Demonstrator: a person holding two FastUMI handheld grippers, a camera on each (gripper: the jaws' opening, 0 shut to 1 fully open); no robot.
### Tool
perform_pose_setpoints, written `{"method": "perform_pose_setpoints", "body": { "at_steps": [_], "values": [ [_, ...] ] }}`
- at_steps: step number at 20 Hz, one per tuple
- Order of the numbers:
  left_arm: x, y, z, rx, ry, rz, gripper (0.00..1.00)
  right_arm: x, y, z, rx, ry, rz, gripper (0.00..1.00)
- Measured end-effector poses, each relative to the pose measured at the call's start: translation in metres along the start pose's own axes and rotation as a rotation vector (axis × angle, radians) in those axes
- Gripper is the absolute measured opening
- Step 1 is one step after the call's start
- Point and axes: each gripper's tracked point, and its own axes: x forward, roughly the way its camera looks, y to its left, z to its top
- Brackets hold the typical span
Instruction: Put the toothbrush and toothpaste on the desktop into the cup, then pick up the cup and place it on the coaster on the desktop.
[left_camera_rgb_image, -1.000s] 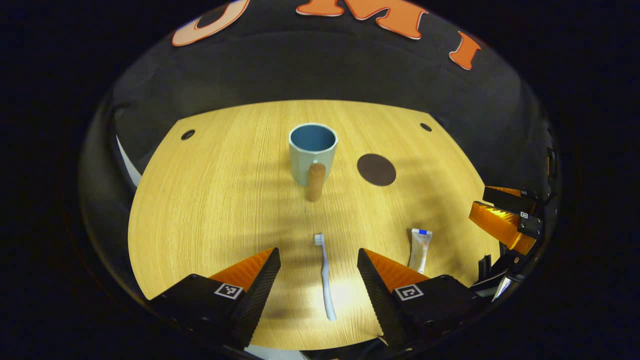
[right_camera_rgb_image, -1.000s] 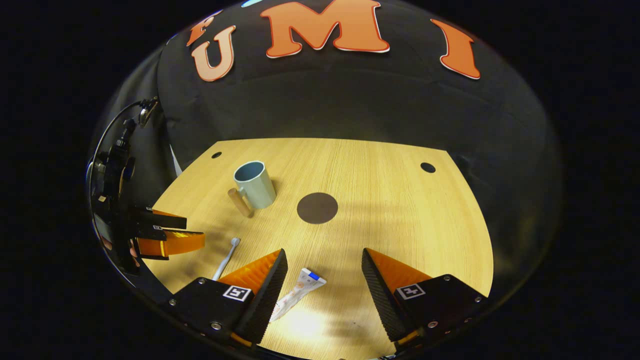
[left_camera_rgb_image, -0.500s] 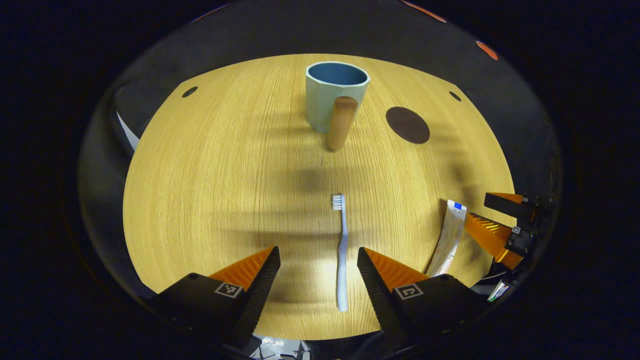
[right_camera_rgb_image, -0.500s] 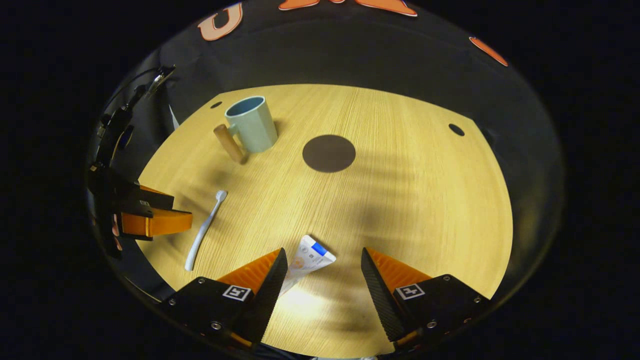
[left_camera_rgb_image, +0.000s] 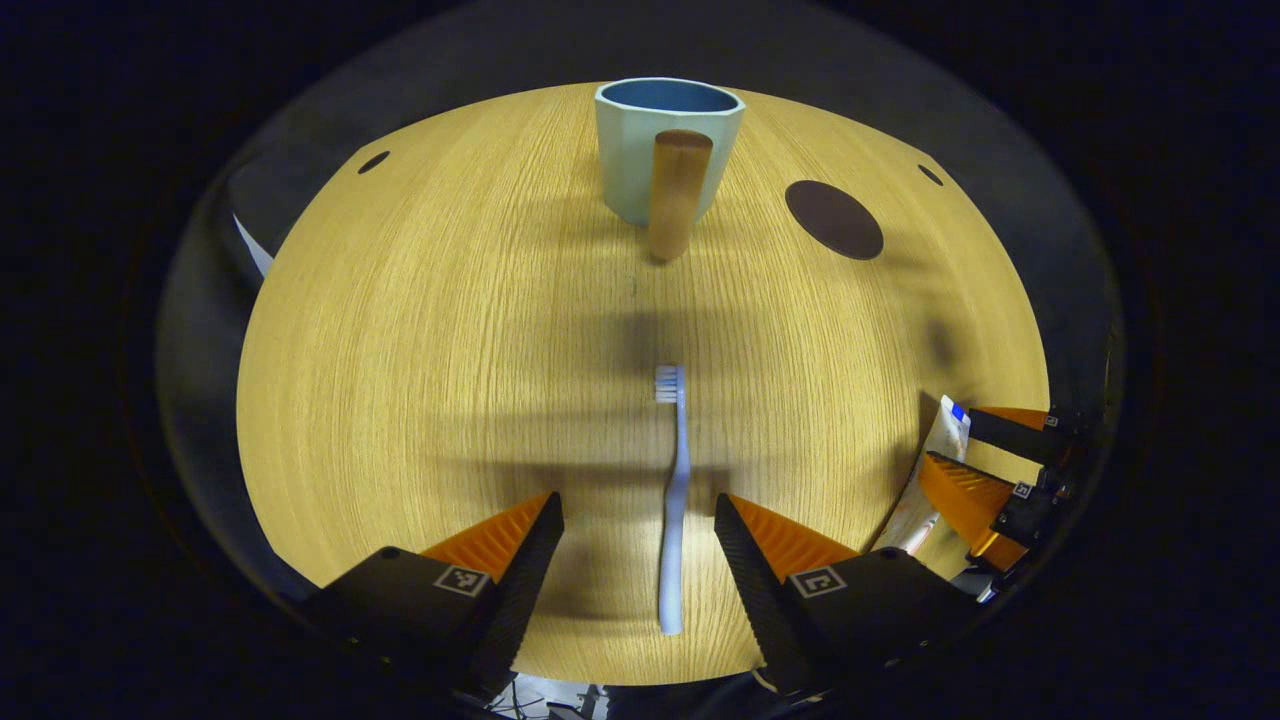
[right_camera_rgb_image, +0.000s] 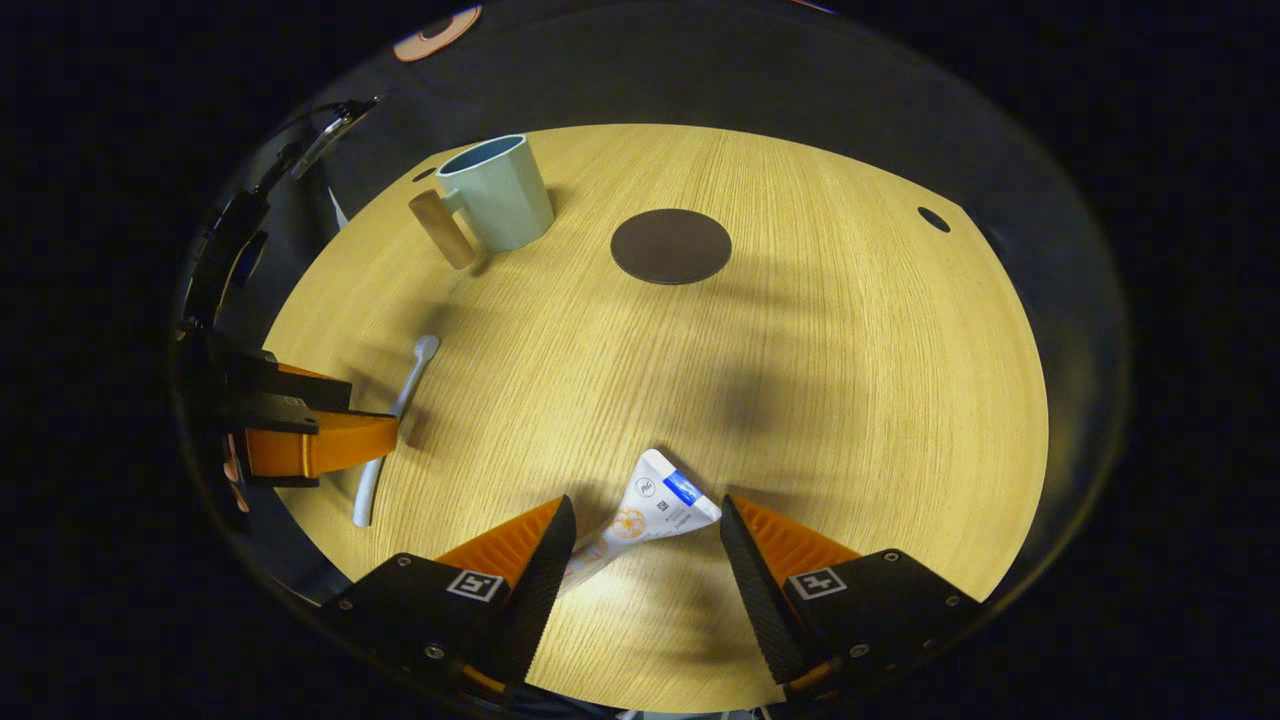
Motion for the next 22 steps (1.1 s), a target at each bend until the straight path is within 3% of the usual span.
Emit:
{"method": "perform_pose_setpoints", "body": {
  "at_steps": [6, 7, 10, 13, 19, 22],
  "values": [
    [0.013, 0.002, 0.004, -0.004, 0.007, 0.002, 0.89, -0.004, 0.003, 0.005, 0.079, 0.014, 0.012, 0.80],
    [0.013, 0.002, 0.003, -0.006, 0.008, -0.001, 0.89, -0.007, 0.002, 0.005, 0.091, 0.016, 0.019, 0.75],
    [0.014, -0.003, -0.008, -0.001, 0.009, -0.006, 0.89, -0.013, 0.000, 0.002, 0.131, 0.038, 0.019, 0.78],
    [0.014, -0.007, -0.005, -0.001, 0.007, -0.004, 0.90, -0.019, 0.015, -0.007, 0.228, 0.098, 0.079, 0.75],
    [0.021, -0.016, -0.009, -0.004, 0.013, -0.006, 0.89, -0.010, 0.030, -0.017, 0.217, 0.136, 0.103, 0.67],
    [0.025, -0.016, -0.013, -0.020, 0.016, -0.006, 0.90, -0.006, 0.024, -0.019, 0.198, 0.144, 0.075, 0.67]
  ]
}}
